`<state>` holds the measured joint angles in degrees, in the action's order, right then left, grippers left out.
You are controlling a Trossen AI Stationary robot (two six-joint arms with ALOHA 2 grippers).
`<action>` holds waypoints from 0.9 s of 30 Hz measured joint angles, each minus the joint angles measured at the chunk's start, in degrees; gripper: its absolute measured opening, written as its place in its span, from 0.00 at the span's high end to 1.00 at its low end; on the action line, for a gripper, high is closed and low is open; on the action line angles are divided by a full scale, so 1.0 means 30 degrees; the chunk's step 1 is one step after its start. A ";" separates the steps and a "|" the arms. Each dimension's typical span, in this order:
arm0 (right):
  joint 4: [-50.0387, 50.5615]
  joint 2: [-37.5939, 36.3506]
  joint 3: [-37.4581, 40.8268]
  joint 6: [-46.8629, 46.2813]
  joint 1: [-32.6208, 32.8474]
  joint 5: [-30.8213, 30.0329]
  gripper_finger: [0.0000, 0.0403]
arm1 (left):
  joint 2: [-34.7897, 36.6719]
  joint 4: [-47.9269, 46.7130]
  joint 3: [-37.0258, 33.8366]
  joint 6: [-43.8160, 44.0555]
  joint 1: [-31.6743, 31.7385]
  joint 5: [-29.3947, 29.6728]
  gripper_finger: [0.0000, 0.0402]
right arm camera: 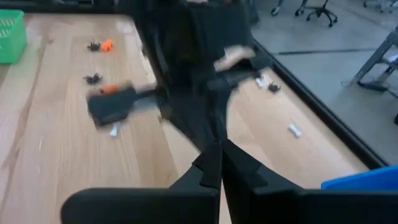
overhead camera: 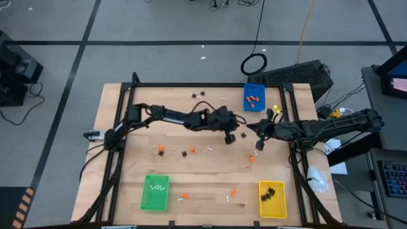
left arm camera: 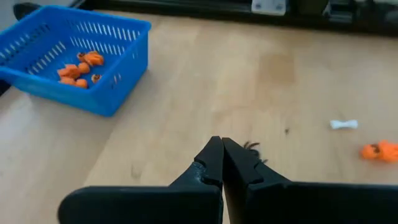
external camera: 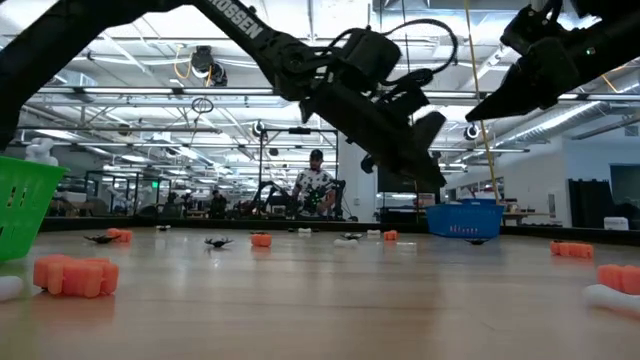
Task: Sort Halloween decoration
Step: Put the orange toy skeleton into the blue bin
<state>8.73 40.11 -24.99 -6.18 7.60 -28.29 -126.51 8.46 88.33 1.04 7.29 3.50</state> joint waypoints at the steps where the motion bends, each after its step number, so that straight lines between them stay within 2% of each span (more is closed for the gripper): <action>1: 0.0047 0.0066 0.0000 -0.0138 0.0000 -0.0001 1.00 | 0.0386 0.0416 -0.0649 0.0202 0.0011 0.0002 1.00; 8: -0.1076 0.1259 -0.0007 -0.0174 -0.0017 0.0018 1.00 | 0.3699 0.4167 -0.5769 0.0531 0.0055 0.0097 1.00; 14: -0.4127 0.3859 -0.0138 0.1085 -0.0769 0.2059 1.00 | 0.7269 0.6546 -1.0757 0.0465 0.0069 0.0221 1.00; 19: -0.4131 0.6404 -0.0986 0.0969 -0.2104 0.2549 1.00 | 1.0103 0.8456 -1.4974 0.0552 -0.0035 0.0540 1.00; 23: -0.3787 0.8443 -0.1715 0.1092 -0.3370 0.3979 0.95 | 1.2110 0.9486 -1.7737 0.0540 -0.0429 0.0673 1.00; 27: -0.1599 1.0305 -0.3417 0.2072 -0.4827 0.5679 0.84 | 1.3669 0.9512 -1.9531 0.0459 -0.0899 0.0636 1.00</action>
<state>3.94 71.02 -35.24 0.03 -6.88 -11.25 -85.50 36.99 29.74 2.42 4.59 5.41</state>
